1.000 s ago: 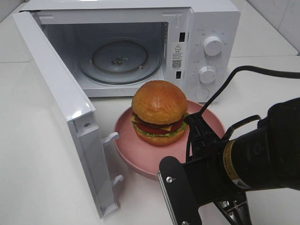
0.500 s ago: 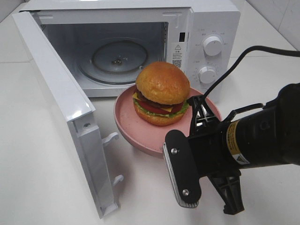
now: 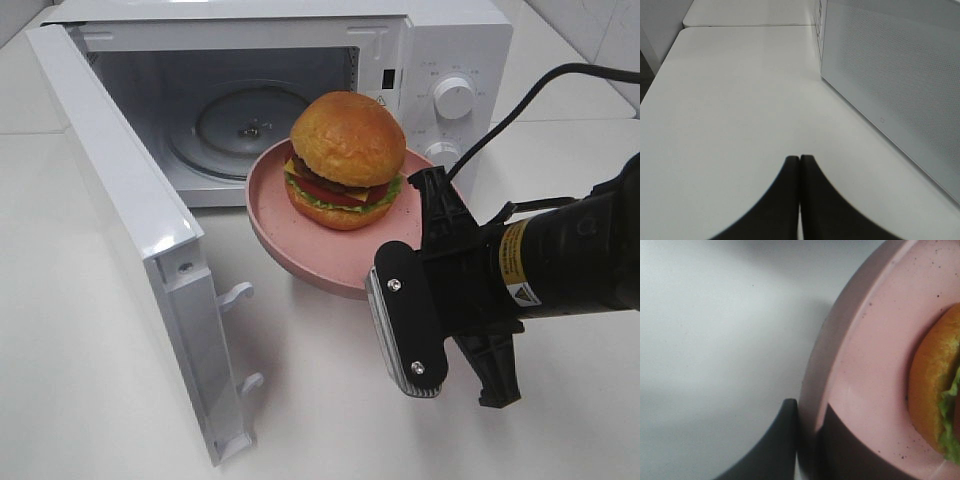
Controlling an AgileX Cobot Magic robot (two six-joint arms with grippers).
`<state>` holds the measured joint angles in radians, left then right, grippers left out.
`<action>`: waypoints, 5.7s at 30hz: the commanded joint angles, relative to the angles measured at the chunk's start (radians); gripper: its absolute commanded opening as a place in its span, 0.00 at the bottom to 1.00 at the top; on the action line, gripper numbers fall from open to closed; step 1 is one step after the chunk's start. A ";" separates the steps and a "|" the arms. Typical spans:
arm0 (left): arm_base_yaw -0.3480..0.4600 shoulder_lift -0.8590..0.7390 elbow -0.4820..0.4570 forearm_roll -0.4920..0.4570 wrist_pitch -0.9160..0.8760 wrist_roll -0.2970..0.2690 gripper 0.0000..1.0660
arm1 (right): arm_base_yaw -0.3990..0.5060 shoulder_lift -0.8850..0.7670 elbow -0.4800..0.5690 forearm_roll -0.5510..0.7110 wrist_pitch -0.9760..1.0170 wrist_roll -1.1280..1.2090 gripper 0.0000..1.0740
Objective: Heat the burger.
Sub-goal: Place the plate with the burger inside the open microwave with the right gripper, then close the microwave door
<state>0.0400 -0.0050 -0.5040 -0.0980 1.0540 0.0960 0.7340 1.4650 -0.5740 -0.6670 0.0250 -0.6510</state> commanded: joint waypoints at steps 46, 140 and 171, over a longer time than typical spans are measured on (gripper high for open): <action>0.000 -0.020 0.002 0.001 -0.014 0.000 0.00 | -0.001 0.177 -0.153 0.311 0.149 -0.305 0.00; 0.000 -0.020 0.002 0.002 -0.014 0.000 0.00 | -0.051 0.752 -1.189 0.551 0.623 0.050 0.53; 0.000 -0.020 0.002 0.002 -0.014 0.000 0.00 | -0.051 0.685 -1.189 0.571 0.819 0.533 0.71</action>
<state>0.0400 -0.0050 -0.5040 -0.0980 1.0540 0.0960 0.6860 2.1630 -1.7600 -0.1020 0.8310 -0.1320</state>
